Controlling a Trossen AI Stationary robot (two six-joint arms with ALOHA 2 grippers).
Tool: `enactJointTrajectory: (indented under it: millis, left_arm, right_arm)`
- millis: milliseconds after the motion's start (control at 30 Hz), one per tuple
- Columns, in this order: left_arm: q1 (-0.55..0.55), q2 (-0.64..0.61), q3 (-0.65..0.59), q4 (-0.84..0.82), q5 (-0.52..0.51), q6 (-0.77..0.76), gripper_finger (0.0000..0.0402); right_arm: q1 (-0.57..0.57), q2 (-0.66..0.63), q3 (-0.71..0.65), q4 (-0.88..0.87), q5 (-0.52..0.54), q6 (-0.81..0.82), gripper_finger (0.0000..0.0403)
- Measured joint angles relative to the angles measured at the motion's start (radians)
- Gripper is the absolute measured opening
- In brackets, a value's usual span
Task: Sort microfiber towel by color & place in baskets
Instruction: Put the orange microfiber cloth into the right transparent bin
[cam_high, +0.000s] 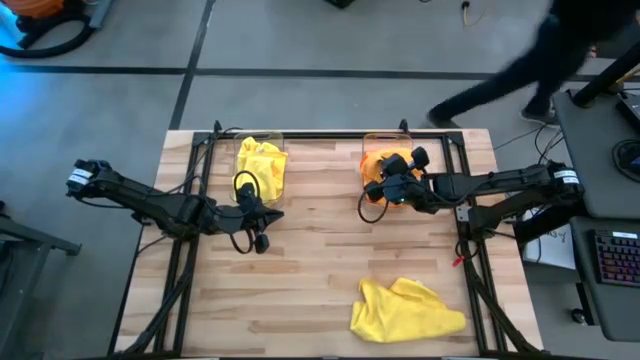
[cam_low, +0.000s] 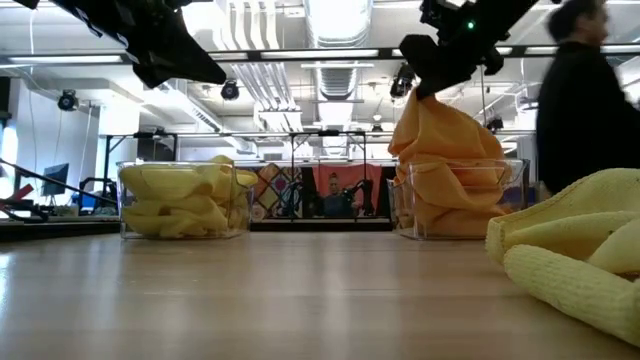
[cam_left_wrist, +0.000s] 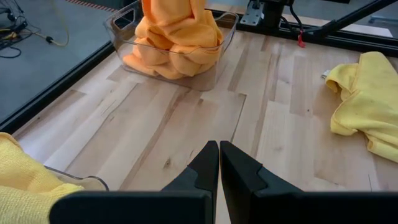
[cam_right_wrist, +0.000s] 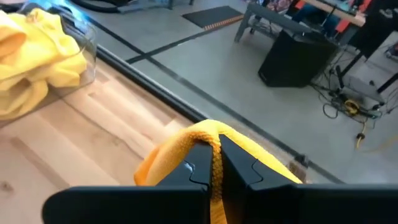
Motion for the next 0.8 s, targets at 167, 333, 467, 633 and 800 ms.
enactJointTrajectory:
  millis: [167, 333, 467, 633, 800]
  left_arm:
    - [0.000, 0.000, 0.000, 0.000, 0.000, 0.000, 0.0000]
    - [0.000, 0.000, 0.000, 0.000, 0.000, 0.000, 0.0000]
    - [0.000, 0.000, 0.000, -0.001, 0.000, 0.000, 0.0000]
    - [0.000, 0.000, 0.000, -0.004, 0.000, 0.000, 0.0000]
    - [0.000, 0.000, 0.000, -0.004, 0.000, 0.000, 0.0000]
  right_arm:
    - [0.000, 0.000, -0.051, 0.002, -0.044, 0.073, 0.0009]
    - [0.000, 0.000, -0.104, 0.008, -0.071, 0.148, 0.0009]
    - [0.000, -0.001, -0.139, 0.016, -0.077, 0.197, 0.0009]
    - [0.000, -0.001, -0.165, 0.016, -0.100, 0.235, 0.0009]
    - [-0.001, -0.001, -0.182, 0.016, -0.103, 0.251, 0.0009]
